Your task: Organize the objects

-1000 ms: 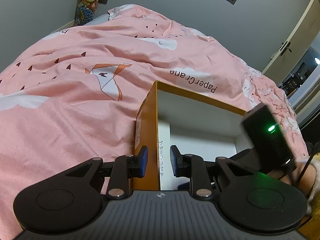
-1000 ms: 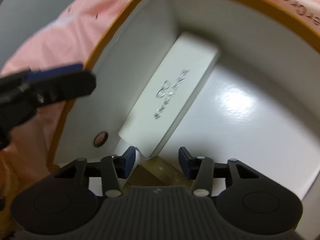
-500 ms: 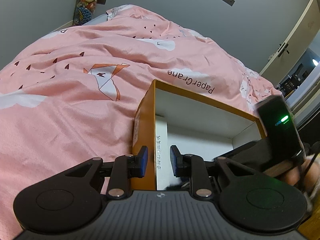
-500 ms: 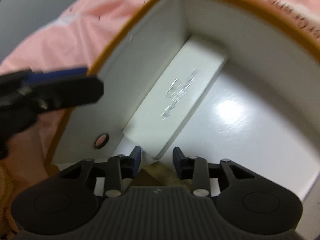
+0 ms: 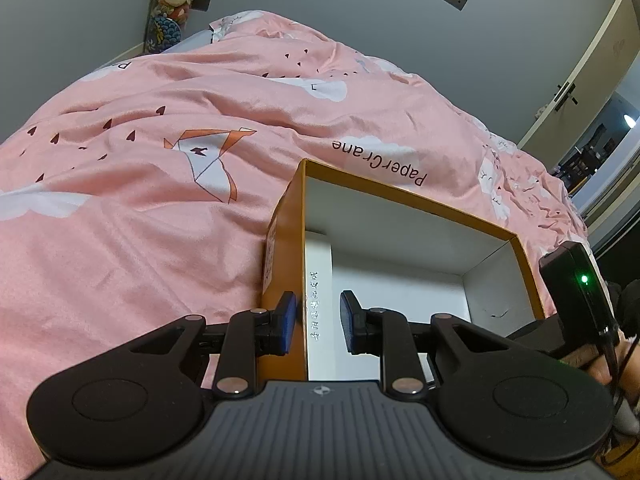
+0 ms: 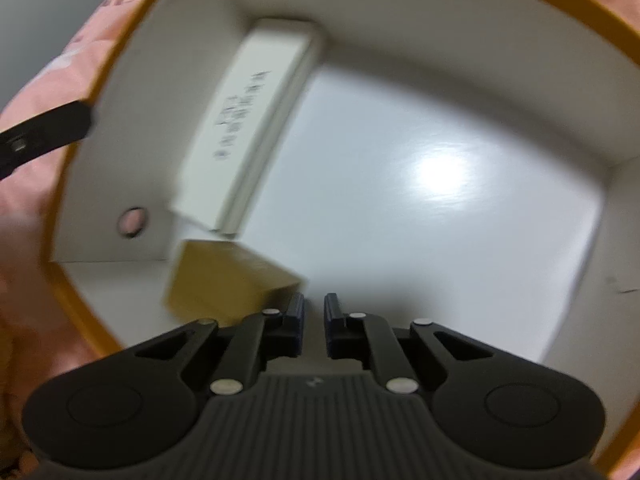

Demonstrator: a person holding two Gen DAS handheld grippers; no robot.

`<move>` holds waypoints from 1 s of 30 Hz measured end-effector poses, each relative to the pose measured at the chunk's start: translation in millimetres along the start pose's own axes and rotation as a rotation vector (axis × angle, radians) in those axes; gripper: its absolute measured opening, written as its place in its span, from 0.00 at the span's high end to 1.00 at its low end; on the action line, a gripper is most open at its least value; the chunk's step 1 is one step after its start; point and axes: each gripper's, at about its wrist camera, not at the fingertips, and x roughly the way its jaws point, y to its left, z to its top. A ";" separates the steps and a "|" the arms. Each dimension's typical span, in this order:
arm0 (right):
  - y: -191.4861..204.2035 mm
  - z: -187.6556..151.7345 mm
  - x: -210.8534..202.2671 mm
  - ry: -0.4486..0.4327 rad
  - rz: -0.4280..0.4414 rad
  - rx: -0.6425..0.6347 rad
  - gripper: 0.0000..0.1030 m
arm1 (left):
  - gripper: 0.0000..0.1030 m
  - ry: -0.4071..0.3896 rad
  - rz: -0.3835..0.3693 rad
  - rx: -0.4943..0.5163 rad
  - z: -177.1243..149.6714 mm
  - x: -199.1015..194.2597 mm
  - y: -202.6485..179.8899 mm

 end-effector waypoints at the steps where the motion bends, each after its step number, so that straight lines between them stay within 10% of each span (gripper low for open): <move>1: 4.8 0.5 1.3 -0.005 0.005 -0.012 0.93 | 0.74 0.000 0.001 0.001 0.0 -0.3 -0.4; 15: 35.5 -2.1 12.6 -0.038 0.093 -0.012 0.95 | 0.74 -0.057 0.035 0.034 1.0 -20.3 -8.8; 24: 34.0 -70.9 -75.9 -0.307 0.053 0.052 0.93 | 0.74 -0.155 -0.025 0.118 -14.6 -77.2 -46.8; 30: 24.0 -140.3 -119.3 -0.461 -0.026 0.115 0.90 | 0.74 -0.057 -0.153 0.205 -45.9 -83.7 -80.7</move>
